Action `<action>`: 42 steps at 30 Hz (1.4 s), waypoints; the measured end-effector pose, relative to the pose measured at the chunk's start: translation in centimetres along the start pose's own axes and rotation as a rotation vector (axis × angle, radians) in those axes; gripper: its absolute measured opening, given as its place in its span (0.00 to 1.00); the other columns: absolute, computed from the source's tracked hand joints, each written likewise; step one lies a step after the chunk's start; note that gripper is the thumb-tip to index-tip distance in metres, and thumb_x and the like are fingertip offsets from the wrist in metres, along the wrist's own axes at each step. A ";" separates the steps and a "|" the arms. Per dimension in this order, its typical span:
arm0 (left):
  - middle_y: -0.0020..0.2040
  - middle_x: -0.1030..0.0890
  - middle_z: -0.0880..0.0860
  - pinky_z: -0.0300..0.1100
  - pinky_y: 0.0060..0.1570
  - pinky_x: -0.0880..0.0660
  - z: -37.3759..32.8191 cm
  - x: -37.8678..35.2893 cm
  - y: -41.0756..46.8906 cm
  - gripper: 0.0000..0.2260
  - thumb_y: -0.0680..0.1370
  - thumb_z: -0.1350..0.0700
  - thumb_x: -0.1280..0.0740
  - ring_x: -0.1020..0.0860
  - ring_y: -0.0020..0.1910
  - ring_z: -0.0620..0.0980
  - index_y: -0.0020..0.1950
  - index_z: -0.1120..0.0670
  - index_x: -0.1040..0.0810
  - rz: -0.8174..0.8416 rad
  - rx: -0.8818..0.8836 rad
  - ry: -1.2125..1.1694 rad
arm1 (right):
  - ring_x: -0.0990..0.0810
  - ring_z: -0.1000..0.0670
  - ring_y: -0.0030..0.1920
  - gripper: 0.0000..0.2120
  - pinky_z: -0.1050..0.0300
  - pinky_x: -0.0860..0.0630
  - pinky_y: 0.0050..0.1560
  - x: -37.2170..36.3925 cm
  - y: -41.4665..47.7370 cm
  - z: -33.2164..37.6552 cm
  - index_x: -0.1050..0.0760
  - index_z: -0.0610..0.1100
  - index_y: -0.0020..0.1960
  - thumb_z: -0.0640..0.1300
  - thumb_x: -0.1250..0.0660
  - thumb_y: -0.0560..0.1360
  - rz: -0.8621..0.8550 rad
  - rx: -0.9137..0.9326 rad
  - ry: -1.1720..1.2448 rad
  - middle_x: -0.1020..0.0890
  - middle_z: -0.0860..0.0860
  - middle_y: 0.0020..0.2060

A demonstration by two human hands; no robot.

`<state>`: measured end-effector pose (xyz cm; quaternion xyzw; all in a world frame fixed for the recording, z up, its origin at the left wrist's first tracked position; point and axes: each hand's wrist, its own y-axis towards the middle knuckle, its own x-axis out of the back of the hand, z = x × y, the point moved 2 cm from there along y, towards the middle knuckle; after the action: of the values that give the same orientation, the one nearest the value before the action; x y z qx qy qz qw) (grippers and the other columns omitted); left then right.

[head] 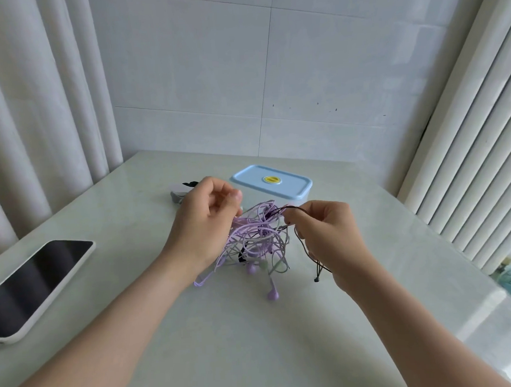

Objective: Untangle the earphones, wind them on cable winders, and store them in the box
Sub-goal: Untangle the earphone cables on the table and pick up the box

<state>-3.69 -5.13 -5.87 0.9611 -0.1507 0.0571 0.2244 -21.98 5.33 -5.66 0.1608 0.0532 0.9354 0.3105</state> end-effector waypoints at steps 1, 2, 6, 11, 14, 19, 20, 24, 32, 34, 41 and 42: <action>0.41 0.14 0.50 0.46 0.50 0.22 -0.1 -0.1 0.0 0.11 0.84 0.50 0.33 0.19 0.40 0.43 0.48 0.54 0.18 0.044 0.024 0.005 | 0.41 0.49 0.28 0.16 0.62 0.42 0.28 0.1 -0.1 0.0 0.22 0.31 0.42 0.45 0.26 0.75 -0.005 -0.006 0.003 0.32 0.46 0.30; 0.41 0.15 0.49 0.47 0.51 0.23 -0.4 -0.3 -0.2 0.15 0.84 0.45 0.34 0.20 0.39 0.43 0.47 0.54 0.16 0.109 0.053 0.033 | 0.41 0.50 0.27 0.16 0.63 0.42 0.27 0.2 -0.1 0.0 0.22 0.31 0.41 0.45 0.25 0.75 -0.007 0.000 0.007 0.33 0.48 0.29; 0.41 0.14 0.44 0.48 0.50 0.23 -0.8 -1.1 -1.3 0.16 0.80 0.38 0.30 0.17 0.41 0.48 0.48 0.49 0.12 0.310 0.103 0.116 | 0.40 0.52 0.26 0.12 0.63 0.41 0.27 -0.1 -0.4 0.6 0.17 0.37 0.42 0.45 0.26 0.77 0.060 0.067 0.024 0.35 0.54 0.25; 0.50 0.11 0.48 0.58 0.66 0.23 -1.0 -1.1 -1.1 0.08 0.84 0.51 0.32 0.14 0.56 0.54 0.55 0.48 0.12 0.336 0.118 0.004 | 0.37 0.51 0.29 0.06 0.57 0.40 0.31 -0.3 -0.4 0.5 0.16 0.42 0.45 0.43 0.28 0.79 0.193 0.047 0.080 0.31 0.53 0.27; 0.48 0.12 0.56 0.64 0.59 0.21 -0.6 -1.1 -1.1 0.11 0.86 0.54 0.37 0.15 0.50 0.66 0.57 0.50 0.14 0.337 0.123 -0.011 | 0.27 0.58 0.28 0.07 0.68 0.33 0.33 -0.5 -0.6 0.7 0.14 0.48 0.46 0.47 0.27 0.80 0.185 0.133 -0.004 0.20 0.57 0.33; 0.46 0.12 0.57 0.50 0.53 0.21 0.0 -0.8 -0.6 0.12 0.85 0.62 0.38 0.16 0.42 0.52 0.53 0.54 0.14 0.219 0.179 -0.089 | 0.18 0.56 0.47 0.08 0.61 0.22 0.48 -0.8 -0.8 0.6 0.13 0.55 0.44 0.46 0.27 0.80 0.155 0.252 -0.173 0.14 0.60 0.42; 0.46 0.12 0.57 0.48 0.51 0.22 0.0 -0.9 -0.6 0.12 0.85 0.63 0.38 0.17 0.41 0.50 0.53 0.55 0.15 0.224 0.195 -0.109 | 0.18 0.54 0.47 0.08 0.58 0.21 0.50 -0.9 -0.8 0.5 0.14 0.56 0.44 0.47 0.27 0.80 0.148 0.255 -0.178 0.14 0.59 0.42; 0.45 0.12 0.54 0.43 0.50 0.24 0.1 -1.1 -0.5 0.09 0.85 0.61 0.36 0.17 0.41 0.47 0.54 0.56 0.16 0.202 0.202 -0.135 | 0.22 0.56 0.40 0.07 0.58 0.26 0.44 -0.9 -0.5 0.5 0.16 0.53 0.45 0.50 0.30 0.81 0.079 0.231 -0.235 0.17 0.55 0.40; 0.46 0.15 0.53 0.37 0.47 0.24 -0.3 -1.1 -0.7 0.06 0.86 0.61 0.37 0.22 0.41 0.45 0.57 0.58 0.20 0.230 0.142 -0.163 | 0.28 0.57 0.43 0.09 0.67 0.31 0.41 -1.1 -0.6 0.6 0.17 0.54 0.47 0.47 0.33 0.84 0.094 0.182 -0.111 0.26 0.57 0.49; 0.45 0.15 0.52 0.35 0.46 0.24 -0.5 -1.1 -0.8 0.05 0.86 0.61 0.36 0.21 0.40 0.45 0.57 0.57 0.20 0.260 0.127 -0.167 | 0.31 0.56 0.33 0.09 0.57 0.34 0.35 -1.2 -0.6 0.5 0.18 0.51 0.48 0.49 0.34 0.84 0.156 0.080 0.036 0.27 0.57 0.38; 0.50 0.12 0.51 0.49 0.57 0.18 0.1 -0.4 -0.1 0.03 0.84 0.58 0.31 0.14 0.49 0.49 0.56 0.51 0.18 0.019 0.056 -0.130 | 0.32 0.58 0.26 0.14 0.61 0.33 0.36 -1.4 -0.8 0.7 0.15 0.49 0.45 0.54 0.33 0.83 0.081 0.097 0.035 0.26 0.60 0.29; 0.48 0.12 0.50 0.47 0.54 0.18 0.1 -0.1 0.0 0.03 0.83 0.57 0.29 0.14 0.48 0.48 0.55 0.51 0.19 -0.038 0.026 -0.105 | 0.30 0.59 0.27 0.12 0.61 0.33 0.36 -1.2 -0.6 0.6 0.15 0.49 0.46 0.54 0.31 0.82 0.021 0.137 -0.014 0.24 0.60 0.30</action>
<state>-3.83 -5.14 -5.96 0.9683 -0.1433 0.0044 0.2047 -20.50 5.06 -5.51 0.1889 0.1131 0.9316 0.2893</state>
